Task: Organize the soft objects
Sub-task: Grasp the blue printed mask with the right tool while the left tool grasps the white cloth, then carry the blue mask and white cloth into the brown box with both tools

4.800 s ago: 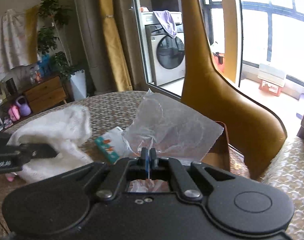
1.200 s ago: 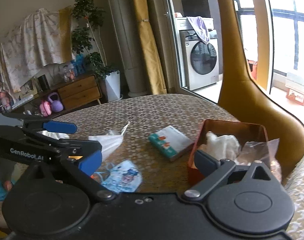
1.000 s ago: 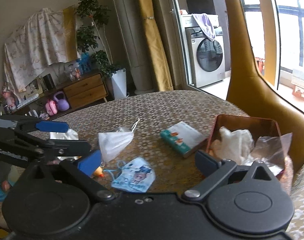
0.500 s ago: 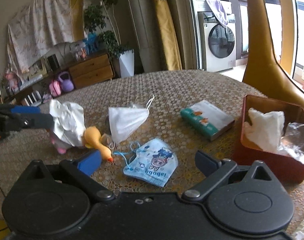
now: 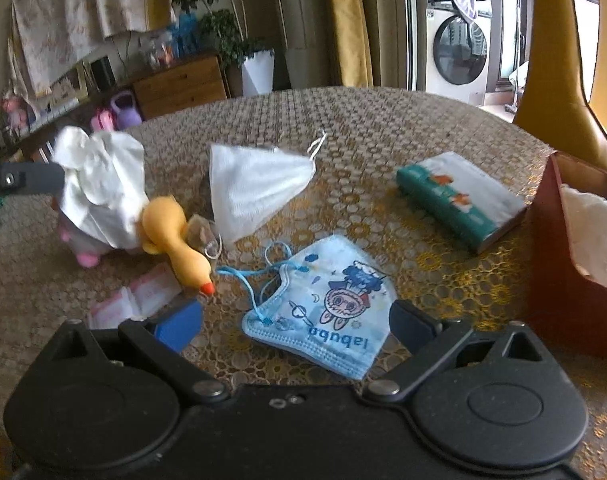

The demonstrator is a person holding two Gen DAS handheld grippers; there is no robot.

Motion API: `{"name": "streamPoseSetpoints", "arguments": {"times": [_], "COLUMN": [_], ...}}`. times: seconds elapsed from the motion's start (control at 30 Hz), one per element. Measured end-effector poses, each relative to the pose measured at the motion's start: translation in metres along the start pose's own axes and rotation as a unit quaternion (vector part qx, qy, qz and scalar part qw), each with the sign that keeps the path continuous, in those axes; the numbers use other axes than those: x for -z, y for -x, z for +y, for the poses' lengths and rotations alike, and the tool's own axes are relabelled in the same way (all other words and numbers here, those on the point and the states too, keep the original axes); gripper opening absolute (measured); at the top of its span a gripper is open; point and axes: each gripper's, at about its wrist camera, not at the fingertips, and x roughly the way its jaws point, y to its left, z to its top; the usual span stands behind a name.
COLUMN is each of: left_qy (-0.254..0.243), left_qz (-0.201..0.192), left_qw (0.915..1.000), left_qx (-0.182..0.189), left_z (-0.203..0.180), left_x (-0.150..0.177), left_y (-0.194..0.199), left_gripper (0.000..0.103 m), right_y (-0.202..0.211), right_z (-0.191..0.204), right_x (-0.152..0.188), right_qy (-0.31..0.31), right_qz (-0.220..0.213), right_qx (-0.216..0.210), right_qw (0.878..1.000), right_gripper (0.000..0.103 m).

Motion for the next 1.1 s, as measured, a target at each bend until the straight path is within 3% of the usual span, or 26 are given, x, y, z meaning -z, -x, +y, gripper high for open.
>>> {"name": "streamPoseSetpoints", "arguments": {"times": [0.2,0.47,0.77,0.93,1.1], "left_qy": [-0.015,-0.016,-0.016,-0.014,0.003], "left_qz": [0.000,-0.002,-0.006,-0.009,-0.008], "left_qw": [0.9992,0.9986,0.9970,0.9954,0.9947], "left_qx": [-0.036,-0.051,-0.076,-0.094,-0.103], "left_z": [0.002,0.004,0.006,0.006,0.011], "left_x": [0.003,0.003,0.006,0.005,0.002], "left_y": [-0.021,-0.038,-0.044,-0.041,-0.037], "left_gripper": [0.101,0.101,0.099,0.079,0.060], "right_y": [-0.026,-0.043,-0.042,-0.038,-0.034], "right_z": [0.005,0.006,0.012,0.009,0.003], "right_x": [0.000,0.001,0.005,0.004,0.002], "right_qy": [0.012,0.025,0.052,0.043,0.030], "right_qz": [0.012,0.017,0.010,0.007,0.004], "right_qx": [0.014,0.033,0.058,0.065,0.080], "right_qw": [1.000,0.999,0.997,0.997,0.996], "right_gripper": [0.100,0.099,0.085,0.070,0.046]}}
